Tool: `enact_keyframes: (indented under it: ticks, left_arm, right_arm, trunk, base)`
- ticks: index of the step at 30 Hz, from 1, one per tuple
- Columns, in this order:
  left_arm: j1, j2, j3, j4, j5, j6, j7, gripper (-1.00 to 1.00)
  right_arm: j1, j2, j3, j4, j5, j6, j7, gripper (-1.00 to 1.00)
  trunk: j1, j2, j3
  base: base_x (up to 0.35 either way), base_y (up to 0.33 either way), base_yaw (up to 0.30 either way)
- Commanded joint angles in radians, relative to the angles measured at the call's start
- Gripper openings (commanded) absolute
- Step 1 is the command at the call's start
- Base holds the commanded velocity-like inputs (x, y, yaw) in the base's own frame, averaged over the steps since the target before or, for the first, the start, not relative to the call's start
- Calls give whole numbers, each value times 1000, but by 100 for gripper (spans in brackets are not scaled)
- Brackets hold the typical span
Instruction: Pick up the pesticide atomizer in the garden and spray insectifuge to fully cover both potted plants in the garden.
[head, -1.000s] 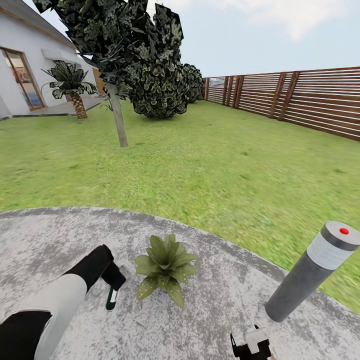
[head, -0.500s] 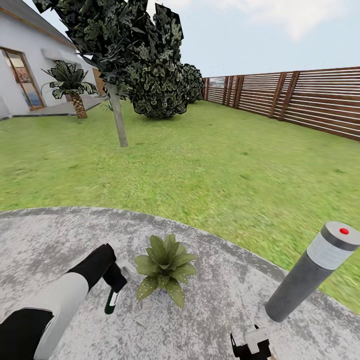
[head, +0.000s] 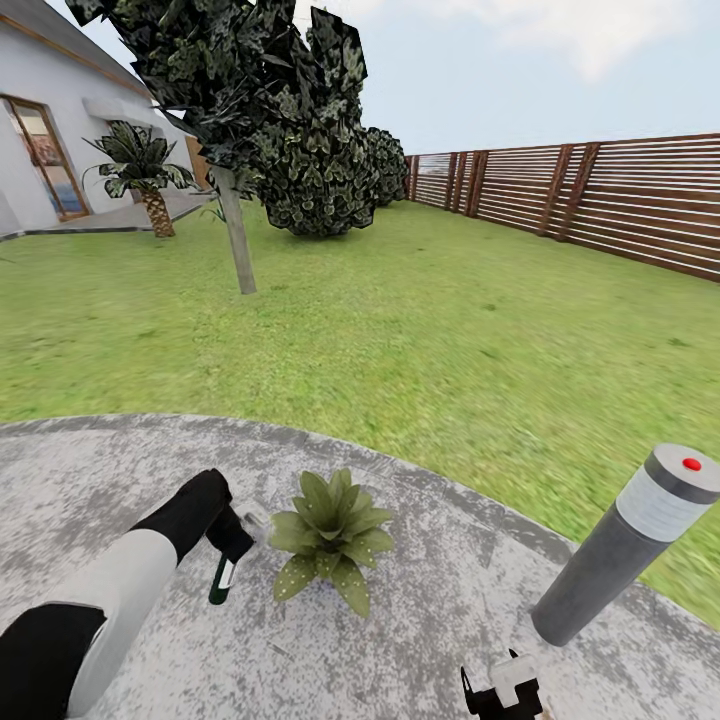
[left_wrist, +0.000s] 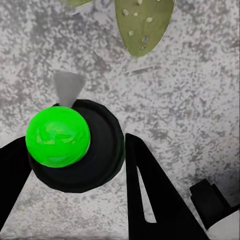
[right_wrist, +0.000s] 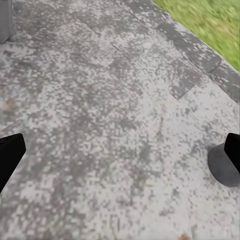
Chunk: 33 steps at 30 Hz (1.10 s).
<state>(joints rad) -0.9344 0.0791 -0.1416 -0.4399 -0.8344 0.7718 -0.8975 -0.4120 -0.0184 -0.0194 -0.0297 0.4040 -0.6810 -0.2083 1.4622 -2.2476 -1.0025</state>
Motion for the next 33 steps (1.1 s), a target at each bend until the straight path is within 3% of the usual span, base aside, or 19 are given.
enact_keyframes:
  ticks: [1, 6, 12, 20, 24, 27, 33]
  left_arm:
    - [4, 10, -3, -2, -6, 3, -9, -100]
    - [24, 33, -7, 9, -8, -4, -6, -100]
    - [53, 30, -7, 4, -8, -6, -3, -100]
    - [54, 31, -7, 1, -9, -5, -2, -100]
    - [63, 56, -6, 13, -8, -8, 6, -100]
    - [104, 66, -4, 9, -8, -10, 9, -100]
    - [127, 49, 1, 7, 1, -10, 9, -100]
  right_arm:
    - [-1, 0, -2, 1, 11, -2, -8, 100]
    - [-1, 0, -2, 1, 10, -2, -8, 100]
    - [-1, 0, -2, 1, 10, -2, -8, 100]
    - [-1, 0, -2, 1, 10, -2, -8, 100]
    - [-1, 0, -2, 1, 10, -2, -8, 100]
    - [-1, 0, -2, 1, 10, -2, -8, 100]
    - [-1, 0, -2, 1, 10, -2, -8, 100]
  trunk:
    - [0, 0, -1]
    - [0, 0, -1]
    - [0, 0, -1]
    - [0, 0, -1]
    - [0, 0, -1]
    - [0, 0, -1]
    - [0, 0, -1]
  base:
    - [0, 0, 0]
    - [0, 0, 0]
    - [6, 7, -106]
    - [177, 215, -160]
    - [114, 192, -5]
    - [19, 36, -1]
    - [1, 3, 0]
